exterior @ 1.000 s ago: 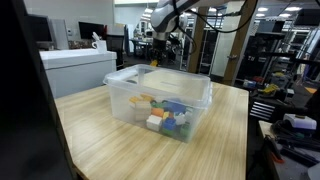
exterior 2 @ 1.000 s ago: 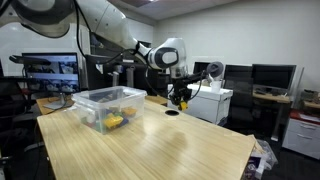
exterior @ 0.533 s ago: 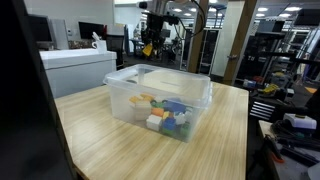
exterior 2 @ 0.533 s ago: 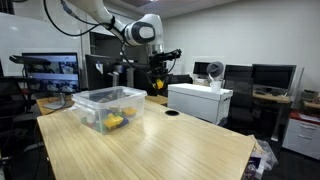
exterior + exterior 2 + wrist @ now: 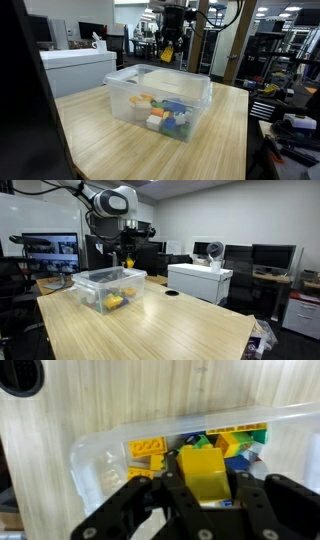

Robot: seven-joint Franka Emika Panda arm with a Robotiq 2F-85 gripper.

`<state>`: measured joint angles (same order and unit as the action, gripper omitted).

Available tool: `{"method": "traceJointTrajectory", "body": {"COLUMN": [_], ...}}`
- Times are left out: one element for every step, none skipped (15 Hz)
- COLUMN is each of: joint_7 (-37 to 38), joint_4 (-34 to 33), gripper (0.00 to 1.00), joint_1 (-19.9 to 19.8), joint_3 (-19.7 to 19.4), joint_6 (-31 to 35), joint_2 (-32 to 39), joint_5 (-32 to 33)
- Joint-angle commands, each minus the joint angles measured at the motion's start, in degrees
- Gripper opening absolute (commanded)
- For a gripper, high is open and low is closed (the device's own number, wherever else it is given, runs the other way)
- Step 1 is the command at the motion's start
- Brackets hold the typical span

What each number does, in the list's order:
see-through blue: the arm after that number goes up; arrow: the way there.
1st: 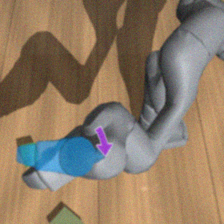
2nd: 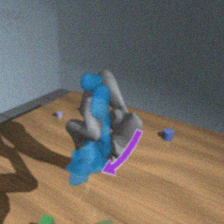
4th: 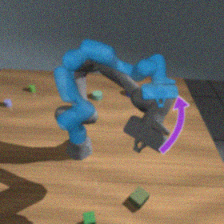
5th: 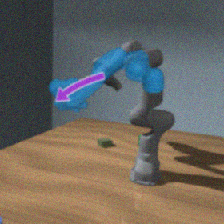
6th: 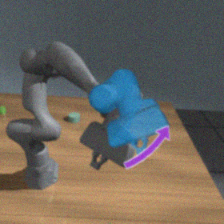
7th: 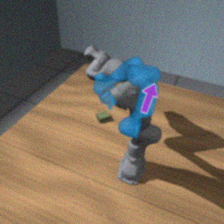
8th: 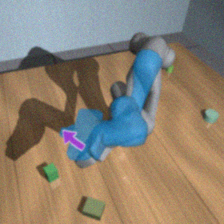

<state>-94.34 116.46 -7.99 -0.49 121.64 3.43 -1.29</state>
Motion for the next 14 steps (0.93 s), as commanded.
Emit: {"method": "traceJointTrajectory", "body": {"joint_7": [-4.9, -7.5, -9.9, -11.0, -11.9, -12.1, -11.1, -10.3, -8.6, -6.8, -3.9, -2.1, -0.2, 1.5], "joint_4": [14.1, 17.7, 21.3, 24.7, 28.2, 29.8, 31.0, 32.0, 32.1, 32.0, 30.0, 27.4, 25.0, 22.1], "gripper": [0.13, 0.13, 0.62, 0.65, 0.69, 0.77, 0.82, 0.89, 0.95, 1.00, 1.00, 1.00, 1.00, 1.00], "joint_1": [2.0, 2.8, 3.6, 4.4, 5.2, 5.9, 6.6, 7.2, 7.6, 7.9, 7.6, 7.2, 6.8, 6.3], "joint_3": [-0.7, -0.9, -1.3, -1.6, -2.0, -2.4, -2.8, -3.3, -3.7, -4.3, -4.6, -5.2, -5.8, -6.7], "joint_6": [0.7, 1.2, 2.7, 3.5, 4.5, 4.7, 5.4, 5.9, 7.3, 8.8, 9.7, 10.6, 11.3, 12.0], "joint_2": [-11.2, -13.8, -16.2, -18.6, -21.0, -22.0, -22.8, -23.5, -23.6, -23.5, -22.0, -19.9, -18.2, -16.1], "joint_5": [-0.1, -0.6, -0.5, -0.1, -0.3, -0.3, -1.0, -1.6, -2.4, -3.7, -4.3, -4.5, -4.3, -4.2]}}
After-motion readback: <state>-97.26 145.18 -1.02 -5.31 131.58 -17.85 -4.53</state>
